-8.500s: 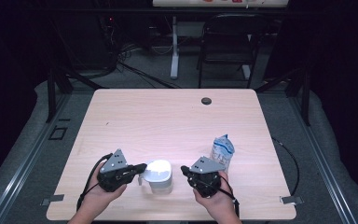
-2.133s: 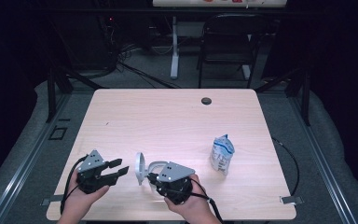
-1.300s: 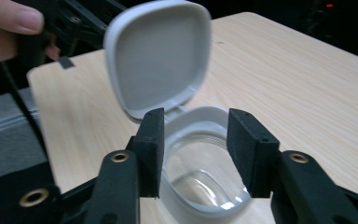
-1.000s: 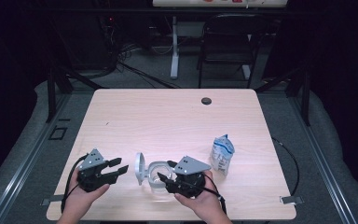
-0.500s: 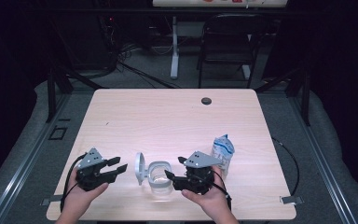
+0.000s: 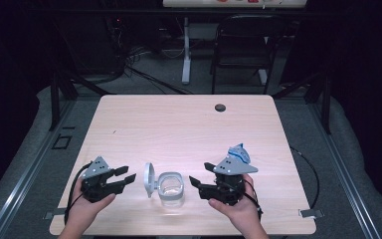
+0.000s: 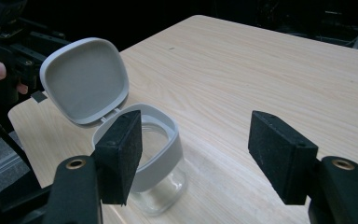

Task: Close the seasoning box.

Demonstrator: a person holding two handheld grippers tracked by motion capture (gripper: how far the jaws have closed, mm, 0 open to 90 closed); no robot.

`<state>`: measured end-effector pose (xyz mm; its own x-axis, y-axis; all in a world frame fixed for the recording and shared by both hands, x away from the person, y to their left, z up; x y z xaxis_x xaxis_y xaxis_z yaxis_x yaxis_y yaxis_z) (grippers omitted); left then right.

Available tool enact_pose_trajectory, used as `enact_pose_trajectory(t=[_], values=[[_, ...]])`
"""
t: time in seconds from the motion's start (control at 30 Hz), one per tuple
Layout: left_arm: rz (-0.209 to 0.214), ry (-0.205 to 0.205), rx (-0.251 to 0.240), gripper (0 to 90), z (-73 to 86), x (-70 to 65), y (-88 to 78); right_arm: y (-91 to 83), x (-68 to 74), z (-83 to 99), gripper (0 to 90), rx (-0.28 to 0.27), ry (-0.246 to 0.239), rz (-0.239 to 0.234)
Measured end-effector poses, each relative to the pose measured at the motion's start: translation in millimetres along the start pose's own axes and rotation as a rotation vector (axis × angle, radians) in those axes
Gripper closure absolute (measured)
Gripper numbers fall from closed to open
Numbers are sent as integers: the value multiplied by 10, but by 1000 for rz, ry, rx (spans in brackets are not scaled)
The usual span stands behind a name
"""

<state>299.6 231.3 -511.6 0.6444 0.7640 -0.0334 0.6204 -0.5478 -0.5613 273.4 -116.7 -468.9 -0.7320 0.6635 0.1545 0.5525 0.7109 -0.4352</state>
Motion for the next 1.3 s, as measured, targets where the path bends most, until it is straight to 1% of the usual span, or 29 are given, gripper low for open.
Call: enact_pose_trajectory(t=[0.07, 0.13, 0.17, 0.23, 0.33, 0.47, 0.5, 0.53, 0.63, 0.73, 1.03, 1.07, 1.3], values=[[-4, -8, -3, 561, -3, 6, -8, -50, -25, -19, 348, 4, 7, 1], [-6, -9, 0, 557, -9, 18, -23, -110, -41, -39, 333, 5, -6, 3], [-6, -15, -7, 554, -8, 20, -20, -142, -51, -48, 331, 7, -8, 3], [-6, -22, -5, 550, -6, 27, -19, -196, -80, -58, 329, 8, -7, 3], [-6, -27, -1, 522, -3, 33, -15, -258, -136, -55, 331, 8, 9, 19], [-10, -26, 2, 499, 1, 52, -24, -336, -196, -44, 371, 26, 31, 14], [-10, -31, -13, 492, 5, 55, -16, -352, -206, -44, 382, 26, 41, 12], [-13, -31, -14, 489, 7, 63, -19, -374, -221, -47, 394, 33, 34, 14], [-12, -37, -12, 481, 8, 73, -26, -438, -238, -63, 401, 40, 18, 40], [-16, -37, -10, 480, 7, 79, -30, -512, -261, -86, 401, 32, 9, 65], [-22, -32, -9, 478, 10, 82, -31, -695, -363, -111, 412, 18, 19, 134], [-25, -30, -2, 478, 10, 84, -36, -708, -372, -110, 413, 18, 23, 142], [-22, -31, -4, 479, 12, 85, -33, -814, -435, -120, 415, 4, 41, 178]])
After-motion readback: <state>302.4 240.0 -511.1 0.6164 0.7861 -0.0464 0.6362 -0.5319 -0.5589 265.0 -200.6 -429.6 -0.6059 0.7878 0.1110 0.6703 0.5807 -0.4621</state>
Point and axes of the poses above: each handheld gripper's, and its own axes: y roughly forward along the jaws, z roughly out of its underside, x roughly to its left, the point moved 2 cm from there along y, roughly forward along the jaws, and after that the axes turned 5 degrees about -z, right-handed, at the moved point
